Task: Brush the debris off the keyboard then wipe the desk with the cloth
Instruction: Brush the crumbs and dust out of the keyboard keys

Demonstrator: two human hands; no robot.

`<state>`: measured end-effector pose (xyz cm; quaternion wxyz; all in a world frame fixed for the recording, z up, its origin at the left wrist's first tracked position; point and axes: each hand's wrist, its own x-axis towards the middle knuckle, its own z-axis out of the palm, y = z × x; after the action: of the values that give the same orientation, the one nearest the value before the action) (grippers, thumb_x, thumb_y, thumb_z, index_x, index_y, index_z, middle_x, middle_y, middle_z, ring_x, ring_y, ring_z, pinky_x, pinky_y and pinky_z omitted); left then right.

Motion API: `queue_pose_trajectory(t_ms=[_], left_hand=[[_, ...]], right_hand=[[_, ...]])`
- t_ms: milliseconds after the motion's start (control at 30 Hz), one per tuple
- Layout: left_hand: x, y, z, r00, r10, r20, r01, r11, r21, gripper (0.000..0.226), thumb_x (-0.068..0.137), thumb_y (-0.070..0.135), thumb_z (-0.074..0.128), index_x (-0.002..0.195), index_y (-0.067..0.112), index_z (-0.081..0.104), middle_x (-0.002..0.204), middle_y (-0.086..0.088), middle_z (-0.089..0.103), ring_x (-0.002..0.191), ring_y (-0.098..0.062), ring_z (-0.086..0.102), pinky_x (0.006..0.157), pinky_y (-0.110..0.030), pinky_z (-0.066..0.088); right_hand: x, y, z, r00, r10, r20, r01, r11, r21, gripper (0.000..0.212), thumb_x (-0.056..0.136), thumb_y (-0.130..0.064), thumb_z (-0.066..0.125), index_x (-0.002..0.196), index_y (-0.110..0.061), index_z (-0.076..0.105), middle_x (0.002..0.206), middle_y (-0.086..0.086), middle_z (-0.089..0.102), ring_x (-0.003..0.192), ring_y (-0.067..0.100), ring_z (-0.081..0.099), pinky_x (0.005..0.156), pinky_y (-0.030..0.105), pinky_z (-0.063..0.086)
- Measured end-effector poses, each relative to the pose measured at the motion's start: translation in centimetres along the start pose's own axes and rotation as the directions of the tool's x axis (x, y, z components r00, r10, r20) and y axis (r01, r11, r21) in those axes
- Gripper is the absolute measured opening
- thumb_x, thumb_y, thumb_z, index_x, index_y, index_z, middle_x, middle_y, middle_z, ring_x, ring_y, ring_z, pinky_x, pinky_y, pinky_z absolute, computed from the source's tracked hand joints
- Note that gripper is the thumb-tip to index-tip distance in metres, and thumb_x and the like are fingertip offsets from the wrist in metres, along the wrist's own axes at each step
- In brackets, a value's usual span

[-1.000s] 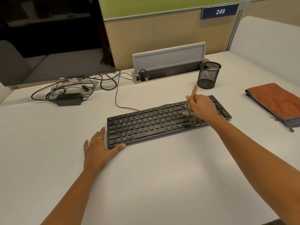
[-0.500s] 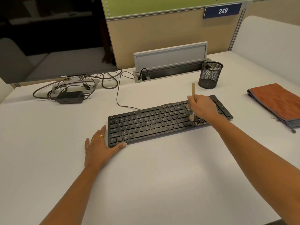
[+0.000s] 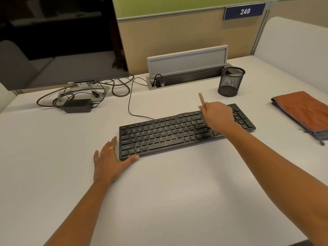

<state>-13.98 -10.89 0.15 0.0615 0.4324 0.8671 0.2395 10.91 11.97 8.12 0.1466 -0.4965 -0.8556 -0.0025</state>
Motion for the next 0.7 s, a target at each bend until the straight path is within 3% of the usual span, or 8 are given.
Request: queue_pose_trajectory(t_ms=[67, 167, 200, 300, 367, 467, 533, 700], left_hand=[[0.0, 0.1, 0.0, 1.0, 0.001, 0.0, -0.001, 1.0, 0.004, 0.117, 0.056, 0.079, 0.051, 0.151, 0.017, 0.021, 0.154, -0.002, 0.032, 0.144, -0.016, 0.023, 0.119, -0.045, 0.005], [0.0, 0.1, 0.0, 1.0, -0.002, 0.005, 0.002, 1.0, 0.004, 0.118, 0.056, 0.079, 0.05, 0.151, 0.016, 0.021, 0.154, -0.002, 0.031, 0.144, -0.016, 0.023, 0.119, -0.045, 0.005], [0.0, 0.1, 0.0, 1.0, -0.003, 0.006, 0.003, 1.0, 0.007, 0.118, 0.056, 0.08, 0.05, 0.151, 0.016, 0.02, 0.154, -0.002, 0.031, 0.144, -0.016, 0.023, 0.119, -0.045, 0.005], [0.0, 0.1, -0.1, 1.0, -0.004, 0.008, 0.004, 1.0, 0.01, 0.119, 0.055, 0.08, 0.048, 0.151, 0.016, 0.02, 0.154, -0.002, 0.031, 0.144, -0.016, 0.022, 0.119, -0.044, 0.004], [-0.1, 0.2, -0.1, 1.0, -0.001, 0.007, 0.001, 1.0, 0.008, 0.118, 0.056, 0.08, 0.049, 0.151, 0.016, 0.021, 0.154, -0.003, 0.031, 0.144, -0.016, 0.022, 0.119, -0.044, 0.005], [-0.1, 0.2, -0.1, 1.0, -0.002, 0.004, 0.002, 1.0, 0.008, 0.118, 0.056, 0.079, 0.05, 0.151, 0.017, 0.02, 0.154, -0.002, 0.031, 0.144, -0.016, 0.022, 0.119, -0.044, 0.004], [-0.1, 0.2, -0.1, 1.0, -0.009, 0.009, 0.009, 1.0, -0.002, 0.118, 0.055, 0.079, 0.05, 0.151, 0.018, 0.02, 0.154, -0.002, 0.03, 0.144, -0.015, 0.021, 0.119, -0.043, 0.003], [0.0, 0.1, 0.0, 1.0, -0.015, 0.007, 0.015, 1.0, -0.013, 0.117, 0.056, 0.079, 0.052, 0.151, 0.019, 0.02, 0.154, -0.001, 0.03, 0.144, -0.015, 0.022, 0.119, -0.043, 0.002]], right_hand=[[-0.1, -0.2, 0.0, 1.0, -0.008, -0.016, 0.009, 0.999, 0.048, 0.045, 0.102, -0.035, 0.029, 0.098, -0.005, 0.062, 0.083, 0.01, 0.064, 0.079, 0.027, 0.058, 0.063, 0.031, 0.036], [-0.1, -1.0, 0.0, 0.992, -0.01, 0.125, -0.05, 0.883, 0.466, 0.044, 0.1, -0.038, 0.034, 0.089, -0.009, 0.065, 0.069, 0.001, 0.058, 0.065, 0.018, 0.054, 0.06, 0.031, 0.04], [-0.1, -1.2, 0.0, 0.988, -0.018, 0.155, -0.066, 0.85, 0.522, 0.043, 0.099, -0.039, 0.036, 0.088, -0.01, 0.066, 0.068, -0.001, 0.057, 0.064, 0.016, 0.053, 0.06, 0.031, 0.041], [-0.1, -1.1, 0.2, 0.988, -0.009, 0.151, -0.041, 0.946, 0.321, 0.043, 0.1, -0.039, 0.033, 0.089, -0.012, 0.064, 0.069, -0.005, 0.058, 0.065, 0.013, 0.054, 0.057, 0.027, 0.038], [0.1, -0.7, 0.2, 0.997, 0.023, 0.07, -0.033, 0.989, 0.145, 0.044, 0.101, -0.039, 0.03, 0.093, -0.01, 0.062, 0.078, 0.003, 0.066, 0.075, 0.021, 0.061, 0.062, 0.028, 0.04], [0.2, -0.6, 0.3, 0.999, 0.038, 0.015, -0.04, 0.968, 0.247, 0.046, 0.1, -0.038, 0.031, 0.094, -0.006, 0.064, 0.082, 0.007, 0.067, 0.077, 0.025, 0.06, 0.066, 0.032, 0.043], [0.0, -0.9, 0.4, 0.999, 0.047, 0.024, -0.052, 0.94, 0.338, 0.047, 0.101, -0.037, 0.032, 0.094, -0.006, 0.066, 0.077, 0.004, 0.061, 0.074, 0.021, 0.056, 0.065, 0.031, 0.039], [-0.6, -2.0, 0.9, 0.995, -0.018, 0.1, -0.021, 0.926, 0.376, 0.048, 0.101, -0.037, 0.031, 0.089, -0.006, 0.066, 0.064, -0.001, 0.055, 0.06, 0.015, 0.051, 0.057, 0.029, 0.037]])
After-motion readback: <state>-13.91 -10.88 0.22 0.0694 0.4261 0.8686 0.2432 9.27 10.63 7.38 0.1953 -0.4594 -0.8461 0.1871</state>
